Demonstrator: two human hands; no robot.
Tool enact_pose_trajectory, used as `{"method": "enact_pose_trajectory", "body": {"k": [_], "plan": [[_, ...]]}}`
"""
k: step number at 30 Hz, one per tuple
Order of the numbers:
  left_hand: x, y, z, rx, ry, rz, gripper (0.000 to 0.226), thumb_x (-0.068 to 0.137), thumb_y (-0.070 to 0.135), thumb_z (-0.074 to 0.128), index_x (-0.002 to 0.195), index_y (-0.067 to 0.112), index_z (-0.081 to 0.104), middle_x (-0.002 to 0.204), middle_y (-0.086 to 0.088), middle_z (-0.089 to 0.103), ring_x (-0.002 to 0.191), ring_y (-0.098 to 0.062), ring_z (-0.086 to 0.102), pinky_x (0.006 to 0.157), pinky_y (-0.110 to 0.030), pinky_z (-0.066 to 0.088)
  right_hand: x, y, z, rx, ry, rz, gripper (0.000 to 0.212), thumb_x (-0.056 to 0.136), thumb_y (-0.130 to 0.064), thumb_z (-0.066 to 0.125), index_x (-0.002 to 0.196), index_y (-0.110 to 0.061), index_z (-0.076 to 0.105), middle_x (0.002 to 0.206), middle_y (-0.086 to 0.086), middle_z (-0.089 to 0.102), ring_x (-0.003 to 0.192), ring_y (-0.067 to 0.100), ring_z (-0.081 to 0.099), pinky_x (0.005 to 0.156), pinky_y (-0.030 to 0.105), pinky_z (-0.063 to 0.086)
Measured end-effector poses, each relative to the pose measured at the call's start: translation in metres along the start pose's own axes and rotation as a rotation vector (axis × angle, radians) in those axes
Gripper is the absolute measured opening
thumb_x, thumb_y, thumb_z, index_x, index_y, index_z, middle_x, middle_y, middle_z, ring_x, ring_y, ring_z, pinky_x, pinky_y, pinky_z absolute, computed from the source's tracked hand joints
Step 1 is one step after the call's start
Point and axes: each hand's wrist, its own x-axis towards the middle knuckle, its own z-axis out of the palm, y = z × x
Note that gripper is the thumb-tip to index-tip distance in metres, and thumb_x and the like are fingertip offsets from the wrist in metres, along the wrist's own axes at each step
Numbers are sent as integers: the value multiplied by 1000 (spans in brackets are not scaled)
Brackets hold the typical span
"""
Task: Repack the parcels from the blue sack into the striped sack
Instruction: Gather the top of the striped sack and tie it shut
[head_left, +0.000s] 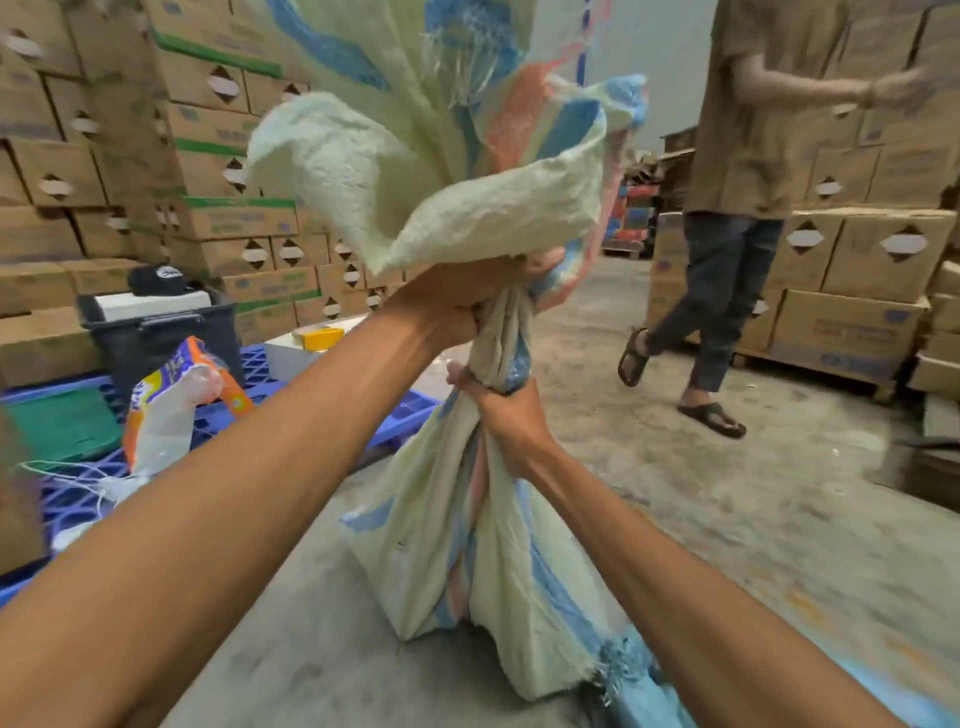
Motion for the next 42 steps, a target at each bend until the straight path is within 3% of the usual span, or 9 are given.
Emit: {"method": "enact_pose_trajectory", "body": {"k": [4, 9, 14, 20, 25, 29, 36, 39, 42], "plan": [[2, -6, -36, 281, -100, 137, 70, 67, 49, 84, 123, 16, 57, 120, 2, 65, 108, -13, 63, 95, -33, 50, 19, -30, -11, 17, 134, 89, 17, 72, -29, 86, 78, -24, 71, 77, -4, 71, 72, 12, 64, 74, 39, 55], [-33, -136, -53, 804, -225, -248, 139, 31, 79, 84, 148, 30, 26, 149, 15, 36, 136, -8, 39, 116, -38, 33, 24, -56, -25, 53, 119, 154, 15, 74, -22, 77, 73, -26, 63, 61, -7, 59, 60, 16, 51, 64, 34, 42], [-38, -189, 36, 207, 18, -118, 114, 34, 57, 97, 133, 25, 52, 126, 11, 65, 116, -6, 61, 100, -37, 51, 10, -81, -19, -110, 63, 95, 22, 83, -20, 74, 68, -25, 58, 63, -6, 56, 60, 12, 48, 60, 27, 38], [-59, -175, 94, -300, 122, -226, 44, 59, 10, 87, 100, 8, 71, 93, -13, 76, 87, -30, 74, 82, -52, 59, -15, -100, -46, -201, 19, 157, 12, 92, -20, 69, 83, -20, 60, 72, -2, 55, 63, 11, 47, 54, 16, 42], [-58, -173, 140, -233, -67, -239, 34, 71, 17, 87, 98, 9, 69, 93, -12, 75, 81, -20, 72, 68, -31, 61, -33, -113, -107, -412, 109, 196, 12, 91, -27, 72, 90, -23, 61, 73, -3, 62, 59, 8, 57, 56, 21, 47], [-52, -196, 198, -159, 28, -298, 54, 56, 35, 93, 98, 9, 70, 96, -9, 74, 90, -22, 71, 81, -38, 60, -63, -113, -163, -569, 128, 337, 36, 85, -37, 78, 113, -22, 61, 94, -4, 69, 82, 9, 66, 60, 24, 52], [-12, -239, 266, 72, 62, -323, 64, 64, 45, 80, 114, 7, 67, 109, -11, 71, 99, -30, 68, 83, -42, 57, -127, -105, -280, -504, 218, 475, 91, 55, 3, 87, 140, -6, 53, 136, 11, 60, 119, 25, 64, 98, 36, 55], [-11, -268, 299, 240, -31, -314, 56, 71, 39, 73, 117, 6, 67, 115, -14, 70, 104, -31, 66, 84, -38, 56, -196, -78, -329, -395, 413, 474, 51, 86, 9, 65, 134, -7, 54, 114, 16, 64, 104, 29, 67, 79, 29, 61], [-21, -293, 315, 334, -75, -352, 51, 77, 33, 70, 118, 3, 65, 119, -18, 67, 109, -34, 64, 84, -40, 53, -280, -24, -365, -677, 581, 570, 8, 93, -4, 65, 99, -3, 68, 81, 15, 67, 65, 22, 67, 64, 33, 60]]}}
